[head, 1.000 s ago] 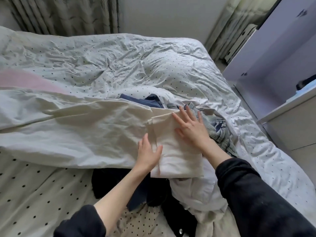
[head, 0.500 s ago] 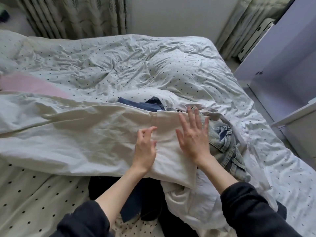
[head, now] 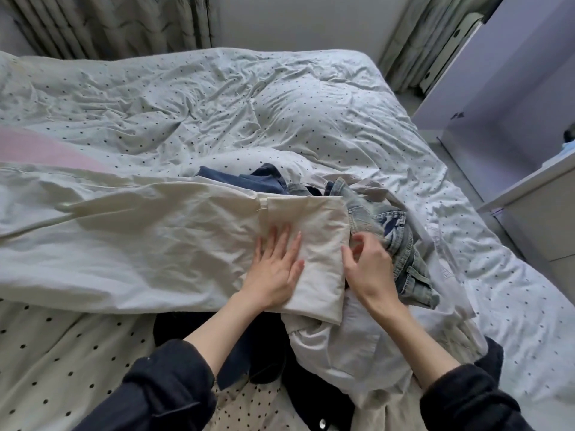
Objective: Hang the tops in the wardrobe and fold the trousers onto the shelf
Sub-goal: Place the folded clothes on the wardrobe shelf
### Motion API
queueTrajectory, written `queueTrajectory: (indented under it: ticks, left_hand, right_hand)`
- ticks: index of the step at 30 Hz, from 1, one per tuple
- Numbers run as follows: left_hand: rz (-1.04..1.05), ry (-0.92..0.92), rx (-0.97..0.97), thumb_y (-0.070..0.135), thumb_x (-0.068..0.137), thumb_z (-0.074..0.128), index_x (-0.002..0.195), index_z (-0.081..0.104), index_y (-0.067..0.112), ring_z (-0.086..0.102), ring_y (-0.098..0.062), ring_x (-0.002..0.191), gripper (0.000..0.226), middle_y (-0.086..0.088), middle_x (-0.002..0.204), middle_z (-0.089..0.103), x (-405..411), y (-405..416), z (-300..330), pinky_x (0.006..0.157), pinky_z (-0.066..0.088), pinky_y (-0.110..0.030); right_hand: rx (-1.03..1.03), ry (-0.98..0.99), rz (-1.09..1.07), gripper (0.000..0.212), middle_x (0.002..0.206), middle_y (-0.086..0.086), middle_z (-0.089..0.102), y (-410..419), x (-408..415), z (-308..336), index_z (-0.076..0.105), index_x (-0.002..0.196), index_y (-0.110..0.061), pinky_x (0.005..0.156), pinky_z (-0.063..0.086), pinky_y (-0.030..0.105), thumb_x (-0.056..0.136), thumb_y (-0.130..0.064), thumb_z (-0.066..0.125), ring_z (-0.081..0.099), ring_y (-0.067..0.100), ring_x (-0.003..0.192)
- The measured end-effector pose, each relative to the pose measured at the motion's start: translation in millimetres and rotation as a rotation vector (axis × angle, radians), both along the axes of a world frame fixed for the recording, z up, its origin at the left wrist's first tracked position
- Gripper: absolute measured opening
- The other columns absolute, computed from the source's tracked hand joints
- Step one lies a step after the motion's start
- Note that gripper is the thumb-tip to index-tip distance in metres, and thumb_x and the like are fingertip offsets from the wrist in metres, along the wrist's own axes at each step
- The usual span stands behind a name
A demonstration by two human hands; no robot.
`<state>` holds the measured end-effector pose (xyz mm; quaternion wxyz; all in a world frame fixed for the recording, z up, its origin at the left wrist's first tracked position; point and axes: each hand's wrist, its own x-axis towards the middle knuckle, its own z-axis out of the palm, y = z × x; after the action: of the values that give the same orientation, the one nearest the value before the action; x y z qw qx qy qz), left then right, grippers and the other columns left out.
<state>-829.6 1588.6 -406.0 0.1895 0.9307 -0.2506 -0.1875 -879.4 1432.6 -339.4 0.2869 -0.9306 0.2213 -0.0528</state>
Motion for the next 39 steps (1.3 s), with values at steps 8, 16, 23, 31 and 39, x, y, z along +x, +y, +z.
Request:
queueTrajectory:
  ticks: [8,16,23,31,39]
  left_hand:
    - [0.081,0.216,-0.321,0.032,0.103,0.023,0.151,0.002,0.022,-0.016,-0.021,0.145,0.053,-0.005,0.158,-0.011,2,10,8,0.115,-0.010,-0.034]
    - [0.421,0.775,-1.052,0.041,0.102,0.019,0.150,0.015,0.027,0.019,-0.011,0.143,0.050,0.006,0.155,0.019,5,88,35,0.118,0.016,-0.036]
    - [0.583,0.615,-1.317,0.038,0.102,0.017,0.142,0.030,0.033,0.038,-0.010,0.134,0.042,0.005,0.148,0.037,27,195,51,0.112,0.028,-0.034]
    - [0.281,0.013,-0.436,0.031,0.099,0.036,0.149,0.014,0.029,-0.010,-0.020,0.146,0.055,-0.001,0.159,-0.003,20,211,2,0.115,-0.004,-0.033]
    - [0.073,-0.190,0.047,0.061,0.069,-0.013,0.150,-0.007,0.030,-0.021,-0.025,0.143,0.086,-0.004,0.157,-0.020,47,182,-27,0.112,-0.015,-0.043]
  right_hand:
    - [0.591,0.298,-0.291,0.009,0.088,0.011,0.069,21,3,15,0.064,0.082,-0.005,0.070,0.054,0.041,0.084,-0.014,0.061,0.066,0.026,0.082]
    - [0.471,0.057,-0.155,0.011,0.095,0.010,0.068,107,29,57,0.063,0.090,-0.012,0.088,0.052,0.047,0.080,-0.013,0.061,0.065,0.027,0.093]
    - [0.268,0.210,0.259,0.038,0.125,0.007,0.062,224,56,28,0.059,0.125,-0.010,0.100,0.042,0.033,0.091,-0.028,0.058,0.055,0.022,0.118]
    - [0.209,0.040,-0.137,0.028,0.116,0.008,0.062,207,39,-13,0.060,0.117,-0.012,0.090,0.041,0.028,0.093,-0.023,0.051,0.058,0.019,0.103]
    - [0.613,0.298,-0.170,0.022,0.108,0.010,0.066,167,55,-47,0.063,0.089,-0.015,0.093,0.050,0.044,0.093,-0.034,0.054,0.062,0.021,0.096]
